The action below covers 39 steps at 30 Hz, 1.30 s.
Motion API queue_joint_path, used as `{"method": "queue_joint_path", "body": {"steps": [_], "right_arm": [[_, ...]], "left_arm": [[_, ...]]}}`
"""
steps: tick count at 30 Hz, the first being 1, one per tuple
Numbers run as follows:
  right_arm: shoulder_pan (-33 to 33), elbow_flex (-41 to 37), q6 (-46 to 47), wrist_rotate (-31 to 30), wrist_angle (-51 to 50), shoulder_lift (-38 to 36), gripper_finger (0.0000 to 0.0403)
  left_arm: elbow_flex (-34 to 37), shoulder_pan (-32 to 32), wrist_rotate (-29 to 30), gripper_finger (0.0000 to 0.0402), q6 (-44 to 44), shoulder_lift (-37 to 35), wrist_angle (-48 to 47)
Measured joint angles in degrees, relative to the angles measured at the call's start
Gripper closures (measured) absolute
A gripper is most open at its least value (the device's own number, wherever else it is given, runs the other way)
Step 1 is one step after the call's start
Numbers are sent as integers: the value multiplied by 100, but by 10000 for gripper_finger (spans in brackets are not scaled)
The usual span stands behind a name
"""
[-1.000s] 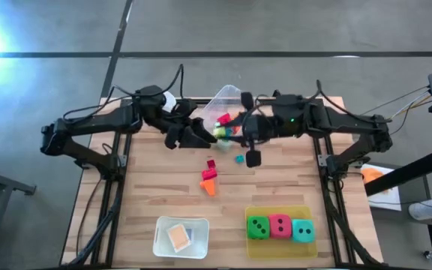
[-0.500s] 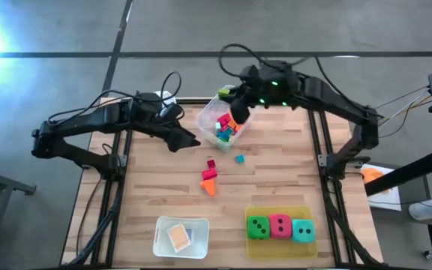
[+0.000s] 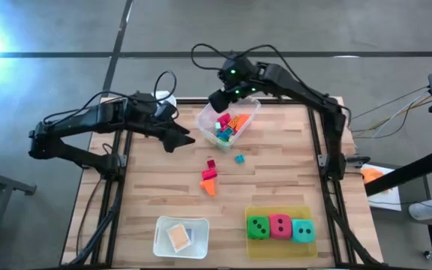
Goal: Pick & Place Toys
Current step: Put the green game piece into the transparent bin
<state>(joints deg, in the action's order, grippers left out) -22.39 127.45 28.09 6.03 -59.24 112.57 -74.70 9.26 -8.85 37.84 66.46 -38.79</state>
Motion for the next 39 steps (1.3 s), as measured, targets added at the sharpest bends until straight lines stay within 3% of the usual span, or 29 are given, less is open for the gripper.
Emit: {"method": "queue_joint_path", "body": {"steps": [11,19,31,39], "right_arm": [[-276,299,-514,569,-624,843,315],[-443,214,-883,591,-1092,1285,315],[-509,-718,-1157,594,-892,1341,315],[-500,-1259,-1273,598,-562,1323,315]], "left_arm": [[2,-130,111,73,-14,-53,-505],[2,-222,521,73,-10,-276,-838],[2,-226,1042,73,6,-489,-1095],[2,-226,1059,73,7,-490,-1147]]}}
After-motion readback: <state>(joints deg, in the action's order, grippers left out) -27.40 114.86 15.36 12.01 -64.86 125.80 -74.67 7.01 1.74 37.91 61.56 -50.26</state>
